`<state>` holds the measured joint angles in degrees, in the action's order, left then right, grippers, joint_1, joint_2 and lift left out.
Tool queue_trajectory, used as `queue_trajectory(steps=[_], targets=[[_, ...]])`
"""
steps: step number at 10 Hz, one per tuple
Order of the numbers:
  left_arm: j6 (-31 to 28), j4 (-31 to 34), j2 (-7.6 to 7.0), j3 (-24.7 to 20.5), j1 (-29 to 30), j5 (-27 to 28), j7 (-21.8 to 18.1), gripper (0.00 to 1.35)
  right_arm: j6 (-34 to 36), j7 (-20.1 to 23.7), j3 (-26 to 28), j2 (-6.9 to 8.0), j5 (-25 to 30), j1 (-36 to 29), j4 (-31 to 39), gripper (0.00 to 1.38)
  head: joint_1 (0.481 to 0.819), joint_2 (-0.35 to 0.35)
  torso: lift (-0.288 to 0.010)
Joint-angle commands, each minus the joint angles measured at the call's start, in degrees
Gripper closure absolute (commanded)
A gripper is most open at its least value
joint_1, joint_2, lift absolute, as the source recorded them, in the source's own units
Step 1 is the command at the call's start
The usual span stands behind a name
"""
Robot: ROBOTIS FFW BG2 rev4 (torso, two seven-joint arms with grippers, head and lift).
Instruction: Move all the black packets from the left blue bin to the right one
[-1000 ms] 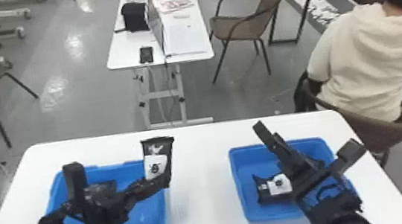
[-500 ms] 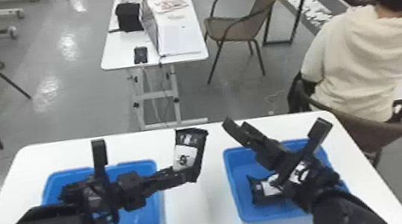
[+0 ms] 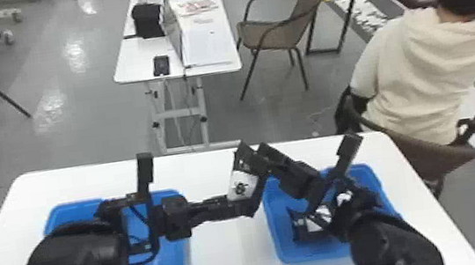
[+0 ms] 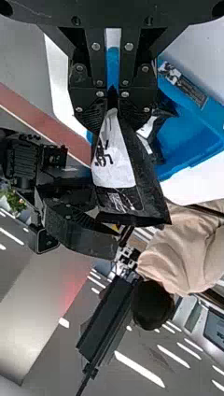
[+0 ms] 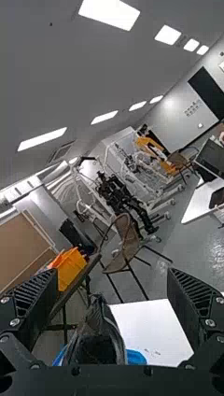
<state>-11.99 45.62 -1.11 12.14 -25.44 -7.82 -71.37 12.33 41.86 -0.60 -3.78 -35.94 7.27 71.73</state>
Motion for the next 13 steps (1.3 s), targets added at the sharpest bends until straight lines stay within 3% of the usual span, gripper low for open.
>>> queue_trajectory(steps=[1, 3, 4, 8, 9, 11, 12, 13], targets=[[0.4, -0.8, 0.23, 0.5, -0.7, -0.2, 0.1, 1.07, 0.6, 1.2, -1.3, 0.0, 0.8, 0.8, -1.0, 0.21, 0.695, -0.136, 0.0], [0.7, -0.8, 0.41, -0.1, -0.8, -0.4, 0.5, 1.07, 2.0, 1.8, -1.4, 0.0, 2.4, 1.3, -1.7, 1.1, 0.695, -0.125, 0.0], [0.8, -0.8, 0.41, -0.6, -0.8, -0.5, 0.9, 1.07, 1.7, 1.7, -1.4, 0.09, 1.9, 1.2, -1.8, 1.22, 0.695, -0.12, 0.0], [0.8, -0.8, 0.76, -1.1, -0.1, -2.8, 3.8, 1.01, -2.7, 1.6, -1.4, 1.58, -0.4, 0.7, -3.0, 1.28, 0.695, -0.113, 0.0], [0.7, -0.8, 0.94, -1.0, 0.1, -3.7, 4.6, 0.86, -3.4, 1.6, -1.4, 2.02, -2.5, 0.8, -4.0, 1.28, 0.695, -0.113, 0.0], [-0.2, -0.1, 0.5, -3.1, 2.1, -2.2, 5.7, 0.23, -4.3, 1.2, 0.3, 2.02, -4.1, 0.8, -5.6, 1.28, 0.695, -0.115, 0.0], [-0.8, 2.4, -0.12, -5.1, 4.5, -1.9, 6.3, 0.06, -4.3, 0.9, 2.2, 1.67, -4.2, 0.8, -6.0, 1.28, 0.695, -0.118, 0.0], [-2.8, 7.6, -0.82, -8.3, 8.5, -2.0, 8.5, 0.02, -4.3, 0.8, 3.9, 0.97, -4.6, 0.8, -6.9, 1.28, 0.695, -0.12, 0.0]])
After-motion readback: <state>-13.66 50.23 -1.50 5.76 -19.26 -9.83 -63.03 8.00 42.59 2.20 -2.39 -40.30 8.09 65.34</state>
